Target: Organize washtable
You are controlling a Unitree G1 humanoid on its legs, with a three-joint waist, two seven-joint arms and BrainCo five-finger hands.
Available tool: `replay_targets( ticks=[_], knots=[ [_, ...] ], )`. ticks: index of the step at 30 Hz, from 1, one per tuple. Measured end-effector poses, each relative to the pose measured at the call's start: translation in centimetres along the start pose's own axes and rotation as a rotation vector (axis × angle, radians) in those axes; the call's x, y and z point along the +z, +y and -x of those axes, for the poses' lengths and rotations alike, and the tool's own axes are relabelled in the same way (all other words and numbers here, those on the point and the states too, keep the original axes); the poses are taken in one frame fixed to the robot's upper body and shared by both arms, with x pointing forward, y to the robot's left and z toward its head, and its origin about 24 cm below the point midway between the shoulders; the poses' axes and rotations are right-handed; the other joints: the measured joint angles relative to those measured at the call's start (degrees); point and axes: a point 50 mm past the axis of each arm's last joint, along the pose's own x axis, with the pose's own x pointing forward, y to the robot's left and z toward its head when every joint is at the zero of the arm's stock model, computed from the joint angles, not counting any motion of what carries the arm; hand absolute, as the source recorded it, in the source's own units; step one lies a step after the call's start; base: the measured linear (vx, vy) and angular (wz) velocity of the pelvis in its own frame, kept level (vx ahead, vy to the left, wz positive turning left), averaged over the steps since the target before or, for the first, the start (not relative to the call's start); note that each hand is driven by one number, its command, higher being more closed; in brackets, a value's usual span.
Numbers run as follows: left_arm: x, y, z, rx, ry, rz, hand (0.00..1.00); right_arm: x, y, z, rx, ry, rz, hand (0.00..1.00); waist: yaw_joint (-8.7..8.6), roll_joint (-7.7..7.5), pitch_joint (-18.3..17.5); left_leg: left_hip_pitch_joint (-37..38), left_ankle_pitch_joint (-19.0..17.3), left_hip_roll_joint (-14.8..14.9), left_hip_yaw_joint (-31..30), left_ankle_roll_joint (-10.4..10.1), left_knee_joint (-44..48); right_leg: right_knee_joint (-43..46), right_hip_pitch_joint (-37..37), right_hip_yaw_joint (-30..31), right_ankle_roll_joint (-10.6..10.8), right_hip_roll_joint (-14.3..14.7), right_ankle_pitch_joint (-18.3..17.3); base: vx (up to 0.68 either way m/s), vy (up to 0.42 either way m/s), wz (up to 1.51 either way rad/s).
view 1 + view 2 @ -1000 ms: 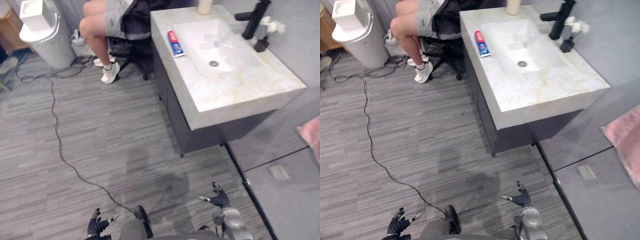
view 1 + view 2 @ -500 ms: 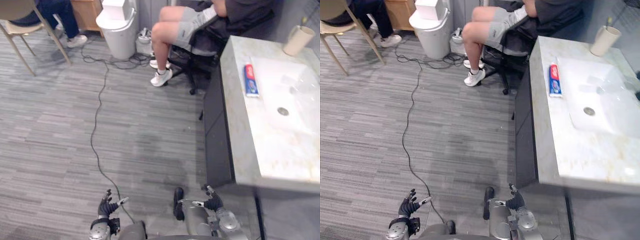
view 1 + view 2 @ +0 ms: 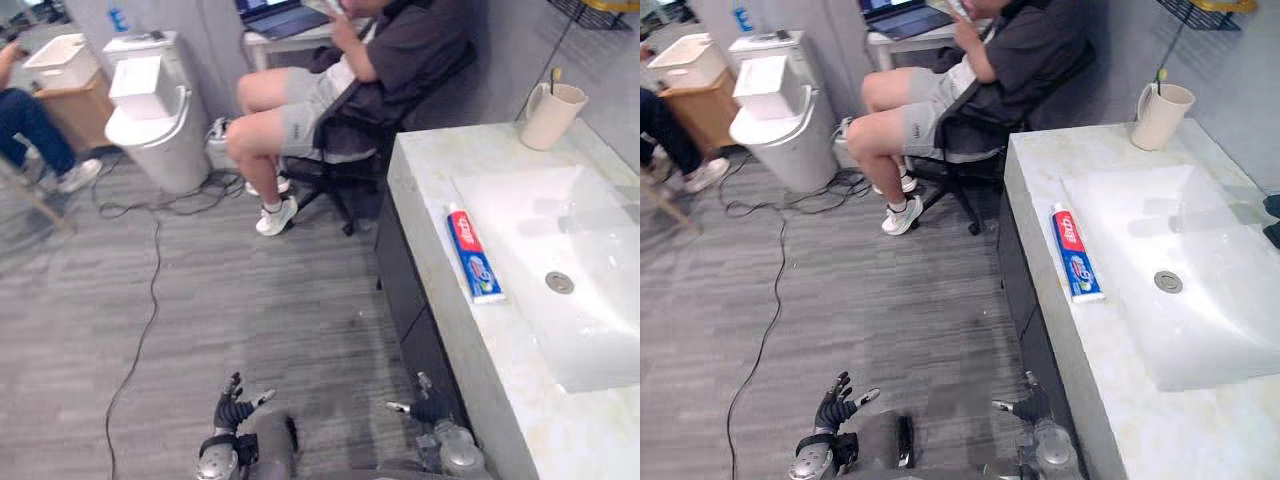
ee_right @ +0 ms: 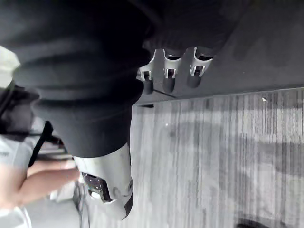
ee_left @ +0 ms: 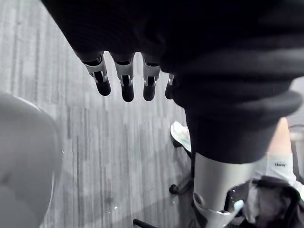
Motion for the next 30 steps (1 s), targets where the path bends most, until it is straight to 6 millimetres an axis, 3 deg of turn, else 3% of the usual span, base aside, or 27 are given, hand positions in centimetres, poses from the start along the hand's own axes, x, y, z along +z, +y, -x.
replay_targets(
  ticks=[2, 3, 4, 5, 6, 7, 8, 9, 10, 13, 15, 18, 21, 22, 23, 24, 26, 29, 30],
  knots=[
    [-0.1, -0.3, 0.3, 0.002, -0.001, 0.006, 0.00, -0.2, -0.6, 0.2, -0.012, 0.002, 0.013, 0.00, 0.93, 1.54, -1.0, -0.2, 1.3, 1.5, -4.2, -2.2, -3.5, 1.7, 0.0, 3.8, 3.1, 0.3, -3.7, 0.52, 0.523, -1.74],
    [-0.1, 0.1, 0.3, 0.014, -0.001, -0.001, 0.00, -0.5, -0.1, 0.4, -0.004, 0.013, 0.002, 0.00, 1.11, -0.12, -1.9, -0.5, 6.0, 0.7, -3.3, -3.6, 2.7, 4.2, 0.0, 7.7, 4.9, -1.6, -6.5, 0.45, 0.504, -1.65],
    [-0.1, 0.4, 0.3, 0.019, -0.004, -0.010, 0.00, -0.7, 0.2, 0.5, 0.002, 0.020, -0.008, 0.00, 1.12, -1.07, -2.4, -0.4, 6.2, 0.5, -2.2, -2.9, 4.1, 5.4, -0.7, 8.8, 5.0, -2.2, -6.5, 0.42, 0.459, -1.64],
    [0.3, 1.3, 0.1, 0.032, -0.021, -0.033, 0.00, -1.2, 1.2, 1.0, 0.020, 0.036, -0.031, 0.00, 0.81, -3.17, -3.8, 0.4, 4.6, 0.3, 1.5, -0.2, 5.3, 9.1, -3.2, 9.3, 6.2, -3.8, -5.7, 0.39, 0.400, -1.36],
    [0.7, 2.0, 0.0, 0.043, -0.032, -0.057, 0.00, -1.3, 1.7, 1.1, 0.029, 0.042, -0.045, 0.00, -0.01, -5.21, -5.0, 2.6, 3.8, 0.7, 5.6, 1.5, 5.0, 13.3, -6.2, 6.0, 8.8, -5.4, -3.0, 0.39, 0.370, -1.39],
    [0.8, 2.2, -0.1, 0.043, -0.037, -0.062, 0.00, -1.5, 1.8, 1.2, 0.029, 0.049, -0.047, 0.00, 0.05, -5.52, -5.2, 3.9, 3.5, 1.1, 7.3, 2.0, 4.5, 14.8, -7.4, 3.9, 10.1, -6.1, -2.0, 0.35, 0.307, -1.78],
    [1.1, 2.3, -0.3, 0.045, -0.046, -0.069, 0.00, -1.6, 1.8, 1.0, 0.030, 0.060, -0.048, 0.00, 0.05, -5.82, -5.4, 9.0, 3.0, 2.2, 13.3, 2.8, 1.5, 18.1, -10.3, -6.2, 10.1, -8.9, -1.2, 0.30, 0.282, -1.61],
    [1.1, 2.4, -0.3, 0.046, -0.047, -0.070, 0.00, -1.5, 1.8, 0.8, 0.030, 0.059, -0.049, 0.00, 0.03, -5.54, -5.4, 11.0, 3.0, 2.5, 15.3, 2.9, -0.1, 18.4, -11.2, -11.2, 9.8, -9.9, -1.4, 0.29, 0.307, -2.09],
    [1.2, 2.7, -0.4, 0.053, -0.046, -0.073, 0.00, -1.2, 1.7, 0.4, 0.033, 0.057, -0.047, 0.00, -0.23, -4.40, -5.4, 14.6, 3.0, 3.3, 19.5, 2.9, -3.1, 17.4, -12.4, -21.0, 9.6, -10.2, -1.7, 0.18, 0.230, -1.55],
    [1.4, 3.6, -1.0, 0.080, -0.036, -0.076, 0.00, -1.0, 1.3, -0.3, 0.028, 0.067, -0.047, 0.00, -1.12, -2.90, -5.3, 18.6, 3.3, 3.9, 26.5, 3.3, -7.3, 12.3, -14.9, -32.5, 8.4, -6.5, -1.2, 0.12, 0.121, -1.36],
    [0.9, 4.2, -1.3, 0.094, -0.001, -0.091, 0.00, -1.0, 0.4, -0.8, 0.001, 0.079, -0.050, 0.00, -1.63, -2.29, -4.8, 20.2, 3.2, 3.6, 29.6, 3.2, -7.5, 8.2, -15.9, -38.9, 3.8, -5.3, 2.3, 0.13, 0.000, -1.07],
    [0.9, 3.4, -1.5, 0.071, 0.005, -0.078, 0.00, -2.5, -2.4, -0.4, -0.097, 0.137, -0.084, 0.00, -3.50, 0.17, -3.2, 21.7, 2.4, 5.0, 30.6, 1.9, -4.4, 6.6, -13.5, -36.9, 3.5, -3.5, 3.1, 0.13, -0.049, -0.55],
    [0.5, 3.2, -1.3, 0.058, 0.019, -0.066, 0.00, -4.4, -3.5, 0.6, -0.146, 0.204, -0.126, 0.00, -3.19, 0.81, -2.5, 17.5, 1.8, 11.2, 28.7, 1.4, 14.4, 3.8, -10.1, -32.7, 2.9, -0.9, 2.7, 0.08, -0.101, -0.66],
    [0.3, 3.1, -1.1, 0.057, 0.024, -0.063, 0.00, -4.6, -3.6, 0.7, -0.151, 0.209, -0.132, 0.00, -3.09, 1.13, -2.1, 15.9, 2.0, 12.7, 26.9, 1.7, 19.0, 3.4, -9.2, -31.9, 2.4, -0.1, 2.4, 0.06, -0.047, -0.67],
    [-0.2, 2.8, -0.9, 0.054, 0.040, -0.051, 0.00, -4.9, -4.1, 0.9, -0.165, 0.221, -0.139, 0.00, -2.95, 1.18, -1.8, 13.7, -0.2, 13.6, 22.1, 1.5, 24.1, 3.4, -8.0, -29.9, 1.7, 0.7, 1.9, 0.11, 0.026, -0.88],
    [-0.8, 2.7, -0.5, 0.053, 0.056, -0.043, 0.00, -4.9, -4.3, 0.8, -0.175, 0.219, -0.148, 0.00, -2.90, 1.29, -1.8, 12.6, -2.5, 12.7, 19.6, 1.5, 24.3, 3.3, -7.4, -27.9, 1.7, 0.8, 1.8, 0.10, 0.068, -0.97],
    [-0.9, 2.7, -0.4, 0.054, 0.061, -0.041, 0.00, -4.5, -5.0, 0.6, -0.199, 0.208, -0.156, 0.00, -2.73, 1.23, -1.7, 10.5, -3.7, 11.0, 16.8, 1.8, 19.6, 3.2, -7.3, -24.8, 1.8, 0.5, 1.9, 0.14, 0.109, -0.85],
    [-0.8, 2.6, -0.5, 0.055, 0.058, -0.039, 0.00, -4.3, -5.5, 0.4, -0.219, 0.205, -0.166, 0.00, -2.64, 0.97, -1.5, 9.5, -2.9, 5.6, 7.4, 0.7, 6.1, 3.4, -7.3, -21.3, 3.8, -1.2, 1.6, 0.13, 0.164, -0.71],
    [-0.8, 2.6, -0.5, 0.055, 0.058, -0.033, 0.00, -4.7, -6.1, 0.6, -0.241, 0.221, -0.161, 0.00, -2.64, 1.89, -1.5, 9.8, -0.4, 3.9, 2.7, -0.5, 0.8, 4.0, -7.3, -19.8, 5.3, -1.2, 1.2, 0.15, 0.288, -0.69]
  ],
)
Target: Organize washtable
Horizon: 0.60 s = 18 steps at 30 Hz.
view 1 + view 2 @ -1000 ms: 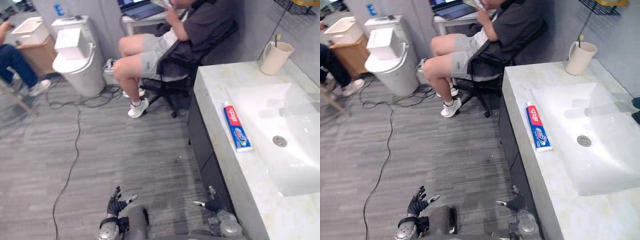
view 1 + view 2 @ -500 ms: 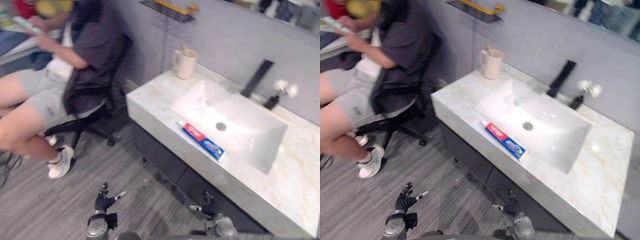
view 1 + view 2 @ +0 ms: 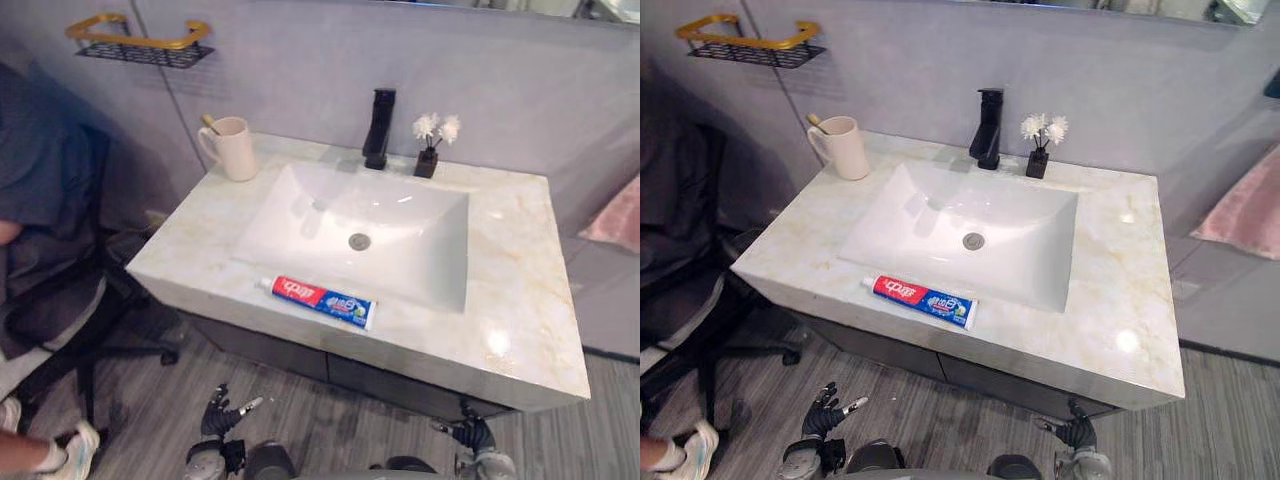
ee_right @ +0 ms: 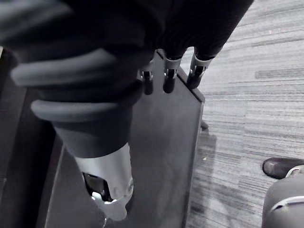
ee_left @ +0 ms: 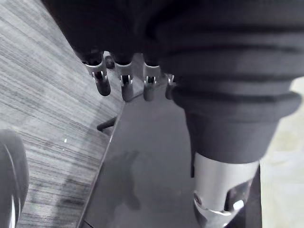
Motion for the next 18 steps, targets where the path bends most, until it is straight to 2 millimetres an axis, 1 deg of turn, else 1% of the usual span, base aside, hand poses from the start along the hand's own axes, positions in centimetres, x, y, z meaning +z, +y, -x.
replay_targets(
  ticks=[1, 2, 3, 4, 5, 6, 7, 13, 18],
  knots=[
    [-0.2, 0.3, 0.0, 0.008, 0.008, -0.005, 0.00, -0.3, 0.0, 0.0, -0.006, 0.016, 0.000, 0.00, 0.42, 0.53, -0.1, 0.7, 3.9, -0.8, -0.6, 0.3, 0.4, 0.5, 0.4, 1.7, 1.5, -0.5, -0.6, 0.19, 0.326, -0.61],
    [-0.3, 0.6, 0.0, 0.016, 0.017, -0.011, 0.00, -0.3, 0.2, 0.0, -0.004, 0.018, -0.004, 0.00, 0.34, -0.22, -0.3, 1.5, 3.9, -1.6, -0.3, 0.5, 0.0, 0.2, 1.0, 1.9, 2.3, -1.2, -0.3, 0.23, 0.356, -0.38],
    [-0.2, 1.1, -0.1, 0.024, 0.014, -0.022, 0.00, -0.9, 0.3, 0.2, -0.004, 0.033, -0.012, 0.00, -0.08, -1.87, -1.2, 2.1, 3.6, -3.9, 1.1, 1.5, -1.5, -1.3, 1.3, 2.1, 3.6, -3.6, 0.1, 0.17, 0.212, -0.14],
    [-0.2, 1.2, -0.1, 0.026, 0.012, -0.026, 0.00, -0.9, 0.3, 0.3, -0.008, 0.034, -0.020, 0.00, -0.11, -2.18, -1.3, 2.2, 3.8, -4.6, 1.7, 1.9, -1.9, -2.1, 1.2, 2.5, 4.2, -4.4, 0.5, 0.15, 0.216, -0.20],
    [-0.2, 1.4, -0.2, 0.028, 0.015, -0.032, 0.00, -0.9, 0.2, 0.2, -0.012, 0.034, -0.023, 0.00, -0.18, -3.36, -1.8, 2.7, 4.0, -5.7, 2.5, 2.4, -2.9, -3.3, 1.3, 2.9, 5.2, -5.5, 1.4, 0.08, 0.123, -0.18],
    [-0.3, 1.6, -0.2, 0.029, 0.021, -0.037, 0.00, -0.9, 0.2, 0.2, -0.013, 0.034, -0.023, 0.00, -0.28, -3.37, -1.7, 2.9, 4.1, -6.1, 2.7, 2.7, -3.3, -4.0, 1.6, 2.8, 5.7, -6.0, 2.0, 0.05, 0.077, -0.14],
    [-2.0, 2.5, -0.1, 0.048, 0.102, -0.063, 0.00, 0.4, -0.3, -0.6, -0.032, 0.018, -0.033, 0.00, -0.25, -3.16, -0.9, 14.4, 14.6, -8.6, 2.8, 3.8, -24.6, -10.0, 5.0, 2.6, 6.0, -6.1, 5.0, 0.02, 0.035, -0.04],
    [-2.0, 2.5, -0.1, 0.047, 0.102, -0.062, 0.00, 0.3, -0.4, -0.6, -0.033, 0.021, -0.036, 0.00, -0.26, -3.21, -0.8, 14.4, 14.6, -8.6, 2.8, 3.8, -24.5, -10.0, 5.0, 2.7, 6.0, -6.0, 5.0, 0.00, 0.000, 0.00],
    [-2.0, 1.6, -0.1, 0.017, 0.107, -0.058, 0.00, -0.3, -0.4, -0.5, -0.045, 0.048, -0.129, 0.00, -0.25, -3.58, -0.6, 15.0, 14.6, -8.5, 2.9, 3.8, -24.4, -10.3, 5.8, 2.6, 6.0, -6.0, 5.0, 0.00, 0.000, 0.00]
  ],
)
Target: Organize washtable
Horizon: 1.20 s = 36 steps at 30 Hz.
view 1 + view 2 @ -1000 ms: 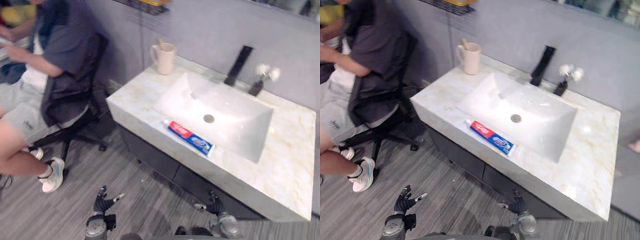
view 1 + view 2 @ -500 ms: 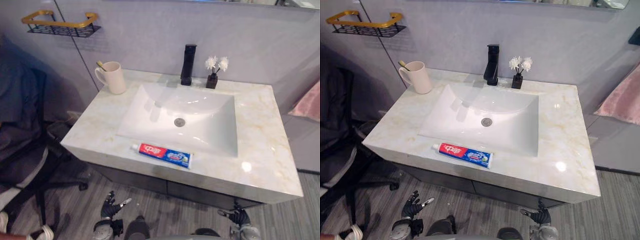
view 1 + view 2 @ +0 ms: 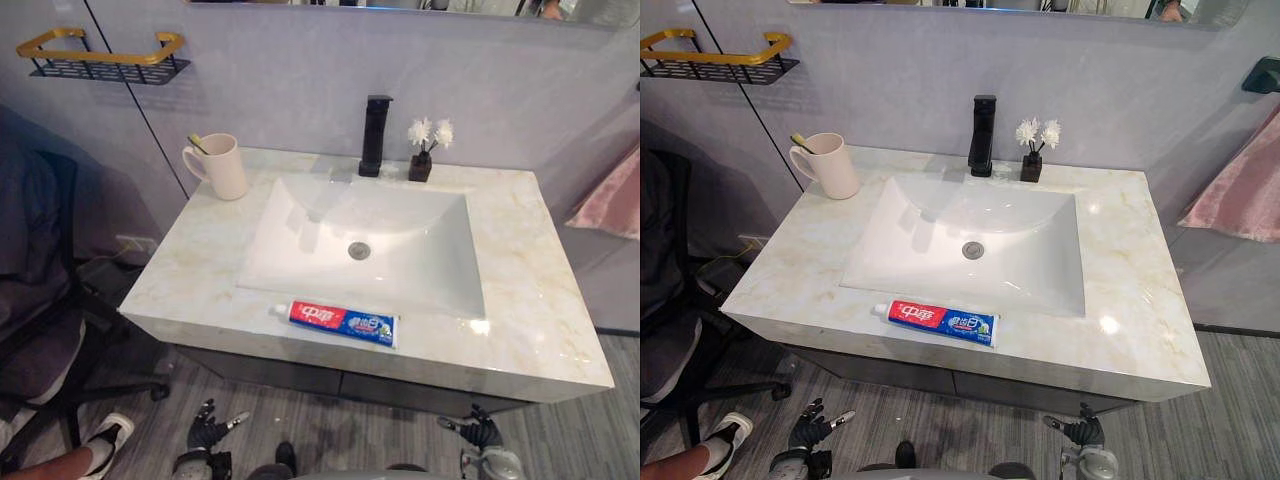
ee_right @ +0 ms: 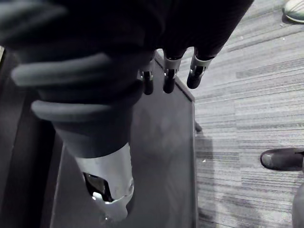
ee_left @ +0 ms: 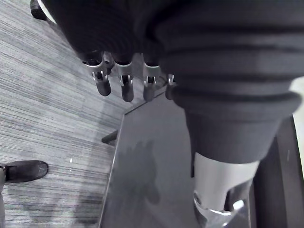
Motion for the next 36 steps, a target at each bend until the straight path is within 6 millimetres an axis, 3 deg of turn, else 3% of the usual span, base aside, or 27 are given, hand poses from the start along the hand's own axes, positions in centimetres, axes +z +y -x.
replay_targets(
  ticks=[5, 7, 11, 12, 15, 16, 18, 19, 20, 22, 24, 25, 26, 27, 28, 30, 33, 36],
  knots=[
    [0.0, -0.3, 0.0, 0.005, 0.013, 0.067, 0.00, -0.2, 0.1, 0.1, -0.022, 0.011, -0.134, 0.00, 0.23, -0.05, 0.6, 0.8, 0.0, 0.0, 0.0, 0.0, 0.0, -1.5, 1.5, -0.1, 0.0, 0.1, 1.1, -0.01, -0.001, 0.00],
    [0.2, 0.9, -0.2, 0.050, 0.012, 0.101, 0.00, -0.2, -0.3, 0.1, -0.041, 0.009, -0.178, 0.00, 0.61, -0.07, 1.0, 1.1, 0.0, 0.0, -0.3, 0.0, 0.0, -1.7, 2.0, -0.5, 0.0, 0.1, 1.2, -0.07, -0.011, 0.04],
    [2.2, 7.5, -0.3, 0.253, -0.066, 0.153, 0.00, 0.7, -1.3, 0.1, -0.067, -0.039, -0.194, 0.00, 1.83, 0.33, 1.2, 0.7, 0.0, 0.0, -0.6, 0.0, 0.1, -1.7, 2.1, -1.7, 0.0, 0.0, 1.2, -0.06, -0.019, 0.13],
    [3.6, 10.7, 0.2, 0.345, -0.125, 0.160, 0.00, 1.0, -2.0, 0.1, -0.085, -0.054, -0.199, 0.00, 2.90, 0.62, 1.4, 0.6, 0.0, 0.0, -0.7, -0.1, 0.1, -1.7, 2.1, -1.9, 0.0, 0.0, 1.1, -0.04, -0.015, 0.10],
    [8.3, 16.1, 2.2, 0.506, -0.332, 0.139, 0.00, 0.2, -3.0, 0.6, -0.109, -0.044, -0.188, 0.00, 3.53, 0.72, 1.4, -0.6, 0.2, -0.2, -2.5, -0.1, 0.1, -1.8, 2.1, -4.2, 0.0, -0.2, 0.8, -0.02, -0.032, 0.31],
    [9.3, 16.9, 2.8, 0.533, -0.378, 0.130, 0.00, 0.0, -3.2, 0.7, -0.112, -0.043, -0.186, 0.00, 3.73, 0.71, 1.4, -0.7, 0.3, -0.2, -2.8, -0.1, 0.2, -1.8, 2.1, -4.4, 0.0, -0.2, 0.8, 0.01, -0.047, 0.23],
    [13.1, 18.6, 4.9, 0.604, -0.553, 0.092, 0.00, -0.6, -3.7, 1.1, -0.123, -0.035, -0.177, 0.00, 4.78, 0.74, 1.3, -0.8, 0.3, -0.2, -3.6, -0.1, 0.2, -1.8, 2.3, -4.7, 0.0, -0.2, 0.9, 0.01, -0.034, 0.11],
    [16.8, 19.1, 7.3, 0.649, -0.732, 0.052, 0.00, -0.9, -3.9, 1.3, -0.129, -0.027, -0.174, 0.00, 5.65, 1.28, 1.5, -1.4, 0.3, -0.4, -4.2, -0.2, 0.4, -1.8, 2.3, -5.4, 0.0, -0.1, 0.8, 0.00, -0.031, 0.17],
    [18.8, 19.0, 8.6, 0.667, -0.830, 0.025, 0.00, -1.2, -4.0, 1.4, -0.133, -0.023, -0.171, 0.00, 5.94, 0.72, 1.2, -2.0, 0.3, -0.5, -4.9, -0.1, 1.4, -1.8, 2.3, -5.9, 0.0, -0.1, 0.8, -0.01, -0.036, 0.25],
    [21.8, 18.2, 10.8, 0.684, -0.989, -0.036, 0.00, -1.4, -4.3, 1.5, -0.140, -0.018, -0.163, 0.00, 5.95, 1.11, 1.2, -2.9, 0.1, -0.8, -5.8, -0.1, 2.7, -1.8, 2.5, -6.7, -0.1, -0.1, 0.9, 0.00, -0.027, 0.23],
    [25.5, 15.9, 13.7, 0.696, -1.209, -0.138, 0.00, -1.7, -4.8, 1.7, -0.152, -0.013, -0.159, 0.00, 5.74, 1.81, 0.9, -3.2, 0.1, -1.0, -7.1, -0.1, 3.4, -1.7, 3.3, -8.0, -0.1, -0.1, 0.8, -0.03, -0.033, 0.26],
    [26.2, 15.2, 14.2, 0.689, -1.254, -0.169, 0.00, -1.7, -4.9, 1.8, -0.153, -0.012, -0.156, 0.00, 5.87, 2.07, 0.8, -3.2, 0.0, -1.0, -7.1, -0.1, 3.6, -1.8, 3.3, -7.9, -0.1, 0.0, 0.8, -0.05, -0.019, 0.13],
    [27.1, 14.0, 14.7, 0.660, -1.313, -0.221, 0.00, -1.7, -5.0, 1.7, -0.154, -0.014, -0.154, 0.00, 5.86, 2.51, 0.6, -3.3, 0.1, -1.0, -7.2, -0.1, 3.7, -1.8, 3.3, -7.9, -0.1, 0.0, 0.8, -0.07, -0.017, 0.05],
    [28.4, 11.4, 15.2, 0.581, -1.402, -0.317, 0.00, -1.6, -5.2, 1.7, -0.151, -0.016, -0.143, 0.00, 5.68, 3.26, 0.1, -3.4, 0.1, -0.9, -7.4, -0.1, 3.7, -1.7, 3.3, -8.0, -0.2, 0.1, 0.8, -0.07, -0.016, 0.06],
    [28.8, 10.2, 15.4, 0.536, -1.437, -0.347, 0.00, -1.6, -5.2, 1.7, -0.148, -0.017, -0.138, 0.00, 5.48, 3.45, 0.0, -3.4, 0.1, -0.9, -7.5, -0.1, 3.7, -1.7, 3.3, -8.0, -0.2, 0.1, 0.8, -0.09, -0.011, 0.08],
    [29.6, 4.7, 16.1, 0.300, -1.563, -0.481, 0.00, -1.1, -5.1, 1.4, -0.114, -0.024, -0.105, 0.00, 4.31, 3.71, -0.2, -3.4, 0.1, -0.8, -7.7, -0.6, 3.7, -1.6, 3.2, -8.0, -0.2, 0.3, 0.8, -0.09, -0.004, 0.03],
    [28.9, -1.4, 16.3, -0.043, -1.640, -0.652, 0.00, -0.3, -3.9, 0.9, -0.054, -0.041, -0.074, 0.00, 2.82, 3.51, -0.1, -3.4, 0.5, -0.2, -7.5, -0.7, 3.8, -1.4, 3.0, -7.8, -0.5, 0.7, 1.0, -0.08, -0.015, -0.07],
    [27.9, -5.4, 15.3, -0.284, -1.609, -0.787, 0.00, 0.4, -2.8, 0.6, 0.007, -0.058, -0.046, 0.00, 1.42, 2.67, -0.2, -3.5, 0.7, 0.6, -6.8, -0.8, 3.9, -1.4, 2.4, -6.9, -0.8, 1.4, 1.2, -0.04, -0.032, -0.15]
  ],
)
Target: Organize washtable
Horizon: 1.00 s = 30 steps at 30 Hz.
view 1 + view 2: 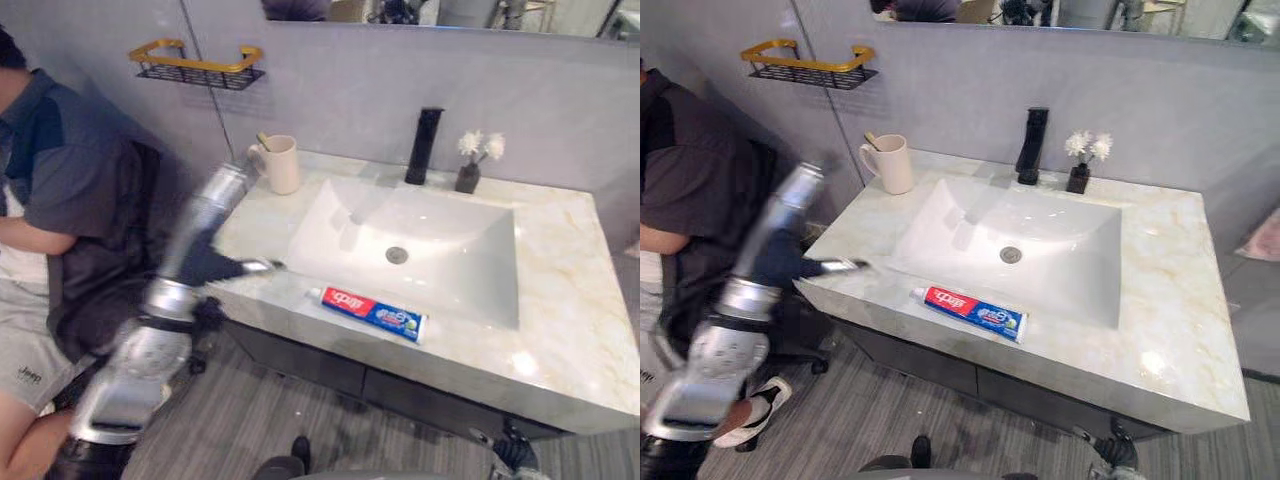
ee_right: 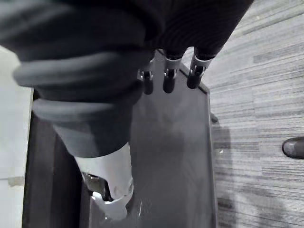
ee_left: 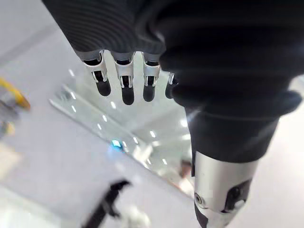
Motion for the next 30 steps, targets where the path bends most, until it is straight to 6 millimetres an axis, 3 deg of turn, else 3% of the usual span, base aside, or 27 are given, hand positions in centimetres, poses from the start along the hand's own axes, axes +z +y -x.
replay_targets(
  ticks=[5, 7, 21, 30],
  knots=[
    [-1.3, -4.9, -0.9, -0.244, 0.042, 0.060, 0.00, 0.8, 1.2, -0.4, 0.045, -0.021, 0.048, 0.00, -1.05, -0.94, -0.2, -0.7, 0.2, 1.1, 1.4, -0.2, 0.0, -0.2, -1.5, 1.8, -0.6, 0.9, 0.7, 0.00, -0.031, -0.16],
    [-1.6, -6.0, -0.8, -0.291, 0.060, 0.066, 0.00, 1.2, 1.4, -0.5, 0.052, -0.032, 0.057, 0.00, -1.61, -0.97, -0.2, -0.6, 0.2, 1.3, 2.2, -0.2, 0.0, -0.2, -1.9, 2.6, -0.6, 1.0, 0.8, 0.02, -0.017, -0.21],
    [-4.6, -8.7, 0.4, -0.433, 0.193, -0.043, 0.00, 1.9, 1.8, -0.7, 0.078, -0.053, 0.097, 0.00, -1.70, -0.85, -0.2, 0.4, 0.5, 1.2, 3.2, -0.4, -1.9, -1.3, -2.5, 4.1, -0.3, 0.7, 1.8, -0.03, -0.001, -0.07],
    [-5.4, -8.2, -0.2, -0.423, 0.216, -0.087, 0.00, 1.9, 1.9, -0.7, 0.078, -0.054, 0.097, 0.00, -1.77, -0.67, -0.3, 0.4, 0.8, 1.1, 3.8, -0.2, -3.3, -3.0, -2.6, 4.5, -0.2, 0.8, 2.5, 0.02, -0.012, -0.03]
  ],
)
